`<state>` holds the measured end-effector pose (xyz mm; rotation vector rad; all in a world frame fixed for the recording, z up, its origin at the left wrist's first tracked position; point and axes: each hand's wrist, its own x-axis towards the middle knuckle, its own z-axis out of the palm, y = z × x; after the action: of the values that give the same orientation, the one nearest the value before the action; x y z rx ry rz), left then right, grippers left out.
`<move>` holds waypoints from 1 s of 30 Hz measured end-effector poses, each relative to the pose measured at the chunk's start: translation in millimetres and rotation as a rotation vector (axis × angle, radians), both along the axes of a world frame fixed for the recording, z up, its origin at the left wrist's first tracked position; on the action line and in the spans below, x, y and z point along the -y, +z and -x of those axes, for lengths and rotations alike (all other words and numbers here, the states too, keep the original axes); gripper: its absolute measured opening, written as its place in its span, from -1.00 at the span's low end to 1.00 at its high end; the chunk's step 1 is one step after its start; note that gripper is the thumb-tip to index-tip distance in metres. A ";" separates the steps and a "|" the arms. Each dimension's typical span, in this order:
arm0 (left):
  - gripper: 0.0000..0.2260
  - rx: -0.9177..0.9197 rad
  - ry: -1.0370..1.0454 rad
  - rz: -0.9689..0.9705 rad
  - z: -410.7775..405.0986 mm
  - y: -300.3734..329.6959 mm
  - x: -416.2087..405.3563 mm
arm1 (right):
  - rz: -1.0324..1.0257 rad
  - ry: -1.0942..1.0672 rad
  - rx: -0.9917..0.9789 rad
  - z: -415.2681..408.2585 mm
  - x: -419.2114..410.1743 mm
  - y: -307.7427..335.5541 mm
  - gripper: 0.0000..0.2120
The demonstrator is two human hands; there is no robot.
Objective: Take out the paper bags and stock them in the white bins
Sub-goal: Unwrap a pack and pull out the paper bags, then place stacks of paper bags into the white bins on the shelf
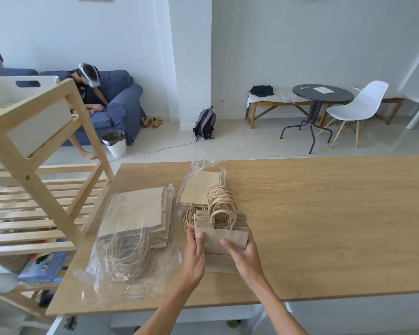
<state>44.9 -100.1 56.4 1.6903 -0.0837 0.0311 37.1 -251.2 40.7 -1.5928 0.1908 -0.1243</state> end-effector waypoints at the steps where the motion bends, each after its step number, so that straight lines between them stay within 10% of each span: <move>1: -0.33 0.011 0.032 0.014 -4.9 -1.4 2.7 | -0.012 -0.007 0.006 -1.9 -0.4 1.3 -0.40; 5: -0.54 0.112 0.148 -0.074 -24.8 9.0 3.8 | -0.064 -0.010 0.039 -11.2 -1.5 23.1 -0.42; 23: -0.59 0.387 0.236 -0.154 -133.9 223.3 -131.8 | -0.091 0.670 0.243 -158.4 -82.4 258.9 -0.51; 30: -0.42 0.528 0.342 -0.141 -156.6 287.0 -221.1 | -0.027 0.619 0.365 -195.5 -176.8 323.1 -0.67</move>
<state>201.5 121.0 343.4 1.7822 -0.1934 0.7430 232.6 -74.4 363.8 -1.5080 -0.5791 0.0710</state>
